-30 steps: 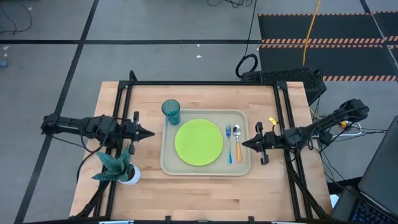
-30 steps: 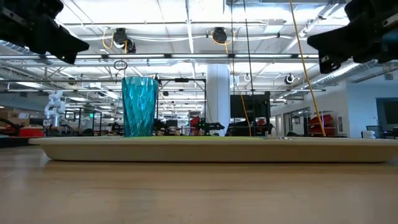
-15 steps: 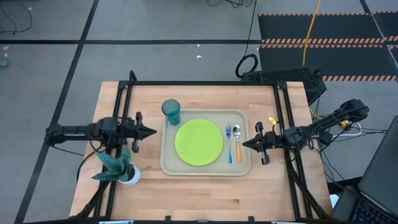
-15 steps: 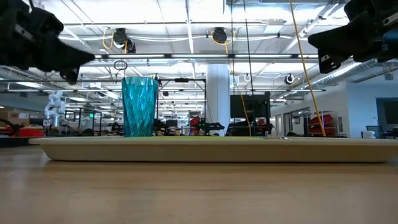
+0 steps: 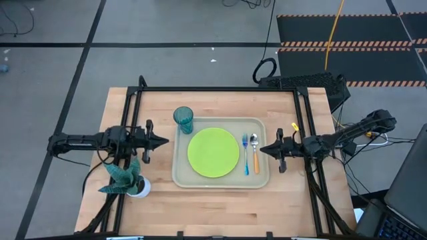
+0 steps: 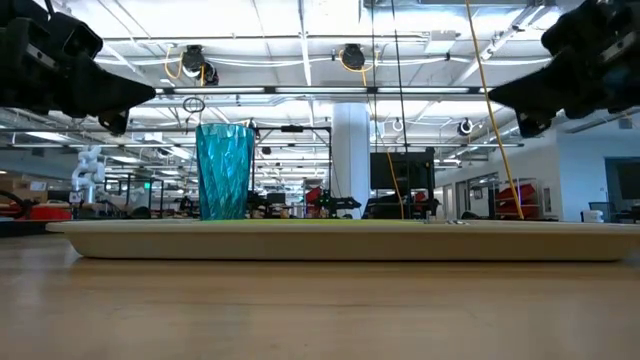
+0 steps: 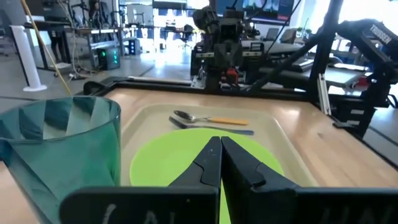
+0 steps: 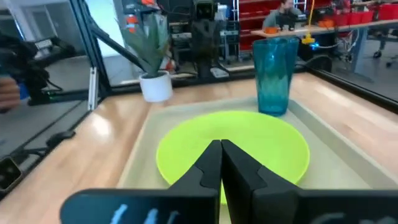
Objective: Pick and place plate/cup/fork/spoon on tray
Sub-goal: Return to Home Position
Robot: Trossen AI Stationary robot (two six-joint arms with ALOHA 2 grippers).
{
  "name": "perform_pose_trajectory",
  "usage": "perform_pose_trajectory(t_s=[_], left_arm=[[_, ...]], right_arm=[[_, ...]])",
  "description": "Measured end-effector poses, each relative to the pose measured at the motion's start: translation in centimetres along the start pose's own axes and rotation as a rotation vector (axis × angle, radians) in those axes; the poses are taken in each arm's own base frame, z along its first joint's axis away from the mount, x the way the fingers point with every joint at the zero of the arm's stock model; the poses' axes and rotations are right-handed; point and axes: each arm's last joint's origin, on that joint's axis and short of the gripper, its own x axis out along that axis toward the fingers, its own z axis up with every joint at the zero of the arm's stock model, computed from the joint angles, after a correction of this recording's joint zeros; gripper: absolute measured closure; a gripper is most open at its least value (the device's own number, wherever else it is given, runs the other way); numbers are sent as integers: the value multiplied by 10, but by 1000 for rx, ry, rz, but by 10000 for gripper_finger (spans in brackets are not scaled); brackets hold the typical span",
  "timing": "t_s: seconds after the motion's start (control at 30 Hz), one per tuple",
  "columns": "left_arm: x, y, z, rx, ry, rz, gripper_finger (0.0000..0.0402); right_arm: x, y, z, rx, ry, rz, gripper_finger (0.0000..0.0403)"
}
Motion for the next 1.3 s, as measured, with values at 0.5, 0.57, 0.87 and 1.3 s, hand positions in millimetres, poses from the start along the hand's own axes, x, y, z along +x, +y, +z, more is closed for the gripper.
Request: perform_pose_trajectory(t_s=[0.5,0.57,0.87,1.3], left_arm=[[0,0,-1,-18,9,0,399],[0,0,-1,-19,7,0,399],[0,0,-2,-41,24,-10,399],[0,0,-2,-66,30,-10,398]], right_arm=[[3,-12,15,-116,-133,104,403],[4,-16,12,-108,-93,109,403],[-7,-23,12,-64,-77,91,403],[-30,-26,7,-33,-40,79,403]])
